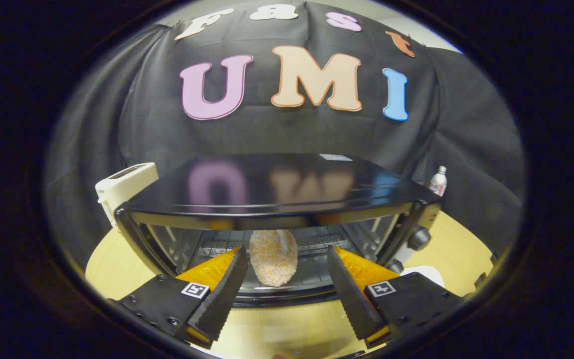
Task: Open the toaster oven, put the food inside, and close the toaster oven door.
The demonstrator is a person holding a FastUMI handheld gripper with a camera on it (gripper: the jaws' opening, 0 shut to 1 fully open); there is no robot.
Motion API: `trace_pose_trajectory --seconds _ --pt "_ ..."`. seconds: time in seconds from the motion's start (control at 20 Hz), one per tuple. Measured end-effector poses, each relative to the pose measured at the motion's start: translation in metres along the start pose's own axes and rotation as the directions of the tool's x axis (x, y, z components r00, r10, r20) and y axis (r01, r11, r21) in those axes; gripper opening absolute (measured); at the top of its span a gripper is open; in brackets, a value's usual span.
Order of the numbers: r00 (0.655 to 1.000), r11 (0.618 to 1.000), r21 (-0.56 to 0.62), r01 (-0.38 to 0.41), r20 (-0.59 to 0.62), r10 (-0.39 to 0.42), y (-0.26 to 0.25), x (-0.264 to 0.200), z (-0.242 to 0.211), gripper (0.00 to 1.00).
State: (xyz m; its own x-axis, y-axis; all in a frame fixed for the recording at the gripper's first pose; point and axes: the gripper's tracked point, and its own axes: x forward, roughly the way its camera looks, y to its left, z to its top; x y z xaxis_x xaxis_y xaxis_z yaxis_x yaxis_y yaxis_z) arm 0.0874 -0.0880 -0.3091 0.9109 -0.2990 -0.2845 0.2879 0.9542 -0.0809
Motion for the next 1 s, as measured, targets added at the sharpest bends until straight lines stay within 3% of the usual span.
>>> trace_pose_trajectory --seconds 0.1,0.25,0.5,0.75,1.0 --pt "1.000 0.999 0.036 -0.001 0.024 0.000 -0.002 -0.025 0.001 0.99" --pt "0.997 0.993 0.097 -0.069 0.051 0.064 0.006 -0.067 -0.006 0.99" --pt "0.995 0.992 0.082 -0.094 0.046 0.091 0.003 -0.131 -0.037 0.98" --pt "0.991 0.992 0.014 -0.128 -0.024 0.128 0.004 -0.170 -0.093 0.98" --pt "0.983 0.986 -0.010 -0.168 -0.076 0.167 0.004 -0.180 -0.134 0.98"
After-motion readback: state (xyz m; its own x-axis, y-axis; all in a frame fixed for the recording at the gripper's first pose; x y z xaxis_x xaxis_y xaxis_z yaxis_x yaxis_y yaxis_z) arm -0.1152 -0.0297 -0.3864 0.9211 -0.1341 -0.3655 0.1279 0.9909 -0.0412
